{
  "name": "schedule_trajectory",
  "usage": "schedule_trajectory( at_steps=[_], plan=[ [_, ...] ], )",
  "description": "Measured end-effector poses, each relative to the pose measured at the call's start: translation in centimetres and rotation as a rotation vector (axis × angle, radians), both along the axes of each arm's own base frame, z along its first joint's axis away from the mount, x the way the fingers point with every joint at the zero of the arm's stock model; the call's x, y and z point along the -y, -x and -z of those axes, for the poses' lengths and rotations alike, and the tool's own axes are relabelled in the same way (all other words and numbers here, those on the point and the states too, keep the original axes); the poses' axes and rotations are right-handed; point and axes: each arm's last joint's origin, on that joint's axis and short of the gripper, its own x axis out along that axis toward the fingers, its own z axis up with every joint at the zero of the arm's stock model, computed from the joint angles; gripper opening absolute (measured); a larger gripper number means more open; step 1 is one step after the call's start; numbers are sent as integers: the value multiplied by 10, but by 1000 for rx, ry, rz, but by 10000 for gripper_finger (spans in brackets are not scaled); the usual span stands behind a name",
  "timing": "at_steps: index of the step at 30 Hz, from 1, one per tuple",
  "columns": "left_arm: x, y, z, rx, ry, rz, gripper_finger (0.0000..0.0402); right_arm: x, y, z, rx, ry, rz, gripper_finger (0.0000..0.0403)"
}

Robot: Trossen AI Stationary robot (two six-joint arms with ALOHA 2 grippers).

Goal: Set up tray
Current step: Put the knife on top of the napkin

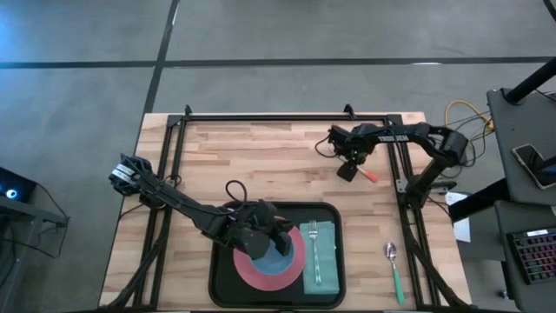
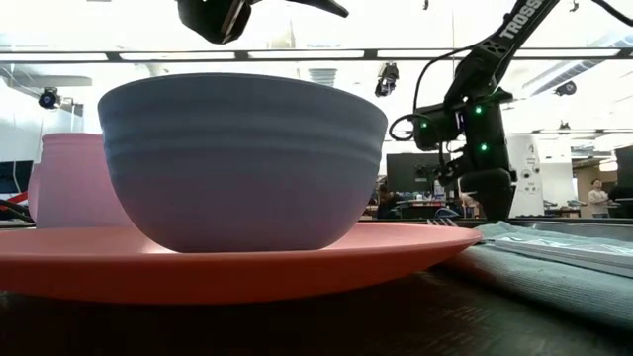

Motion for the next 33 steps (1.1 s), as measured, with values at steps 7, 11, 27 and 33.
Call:
schedule_trajectory(
  at_steps=[7, 11, 27, 33],
  plan=[
    [0, 0, 0, 0, -1, 0, 50, 5, 8, 5, 35, -57, -12, 171],
    [0, 0, 0, 0, -1, 0, 50, 4, 10, 8, 47, -64, 7, 149],
    [0, 0, 0, -1, -2, 2, 50, 2, 9, 8, 82, -98, 108, 19],
    [0, 0, 0, -1, -2, 2, 50, -3, 11, -4, 149, -105, 239, 16]
  ],
)
